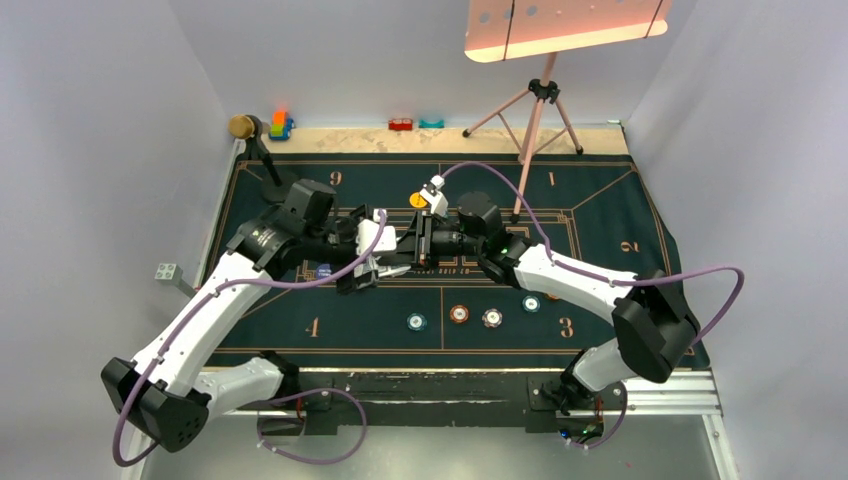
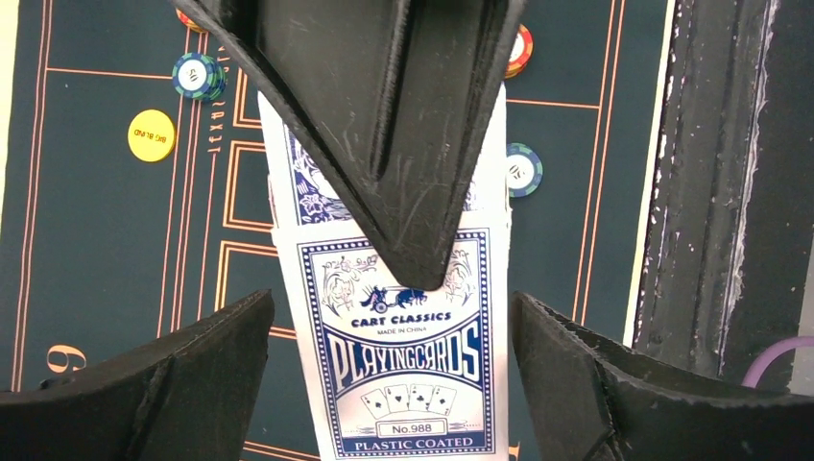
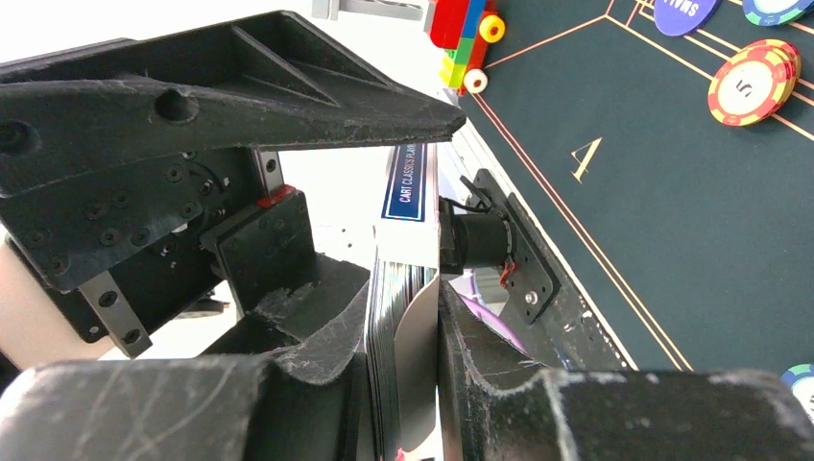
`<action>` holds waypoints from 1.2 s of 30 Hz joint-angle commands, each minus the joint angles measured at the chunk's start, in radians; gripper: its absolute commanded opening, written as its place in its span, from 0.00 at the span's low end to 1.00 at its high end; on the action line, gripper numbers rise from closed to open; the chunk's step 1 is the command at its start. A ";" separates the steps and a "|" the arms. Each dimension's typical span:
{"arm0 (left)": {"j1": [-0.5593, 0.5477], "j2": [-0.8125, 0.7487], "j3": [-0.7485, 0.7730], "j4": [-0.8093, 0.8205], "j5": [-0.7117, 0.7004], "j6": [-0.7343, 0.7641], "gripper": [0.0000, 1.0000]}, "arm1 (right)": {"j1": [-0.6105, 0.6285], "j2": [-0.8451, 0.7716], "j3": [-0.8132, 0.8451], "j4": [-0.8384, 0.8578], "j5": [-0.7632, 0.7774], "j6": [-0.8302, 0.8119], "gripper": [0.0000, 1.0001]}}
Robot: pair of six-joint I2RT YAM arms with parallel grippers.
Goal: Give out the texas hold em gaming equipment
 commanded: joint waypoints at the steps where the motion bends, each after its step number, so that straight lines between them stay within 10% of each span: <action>1: 0.005 0.015 0.053 -0.014 0.036 0.017 0.92 | 0.003 -0.038 0.039 0.032 -0.002 0.002 0.09; 16: 0.006 0.041 0.069 -0.045 0.031 0.036 0.65 | 0.010 -0.041 0.027 0.022 0.017 0.013 0.22; 23: 0.006 0.028 0.077 -0.064 0.047 -0.046 0.18 | 0.011 -0.052 0.017 -0.004 0.036 0.007 0.35; 28: 0.004 0.022 0.088 -0.090 0.056 -0.112 0.02 | 0.010 -0.076 0.024 -0.058 0.043 -0.030 0.48; 36: -0.010 0.067 0.198 -0.254 0.011 -0.168 0.00 | 0.011 -0.085 0.061 -0.153 0.047 -0.088 0.55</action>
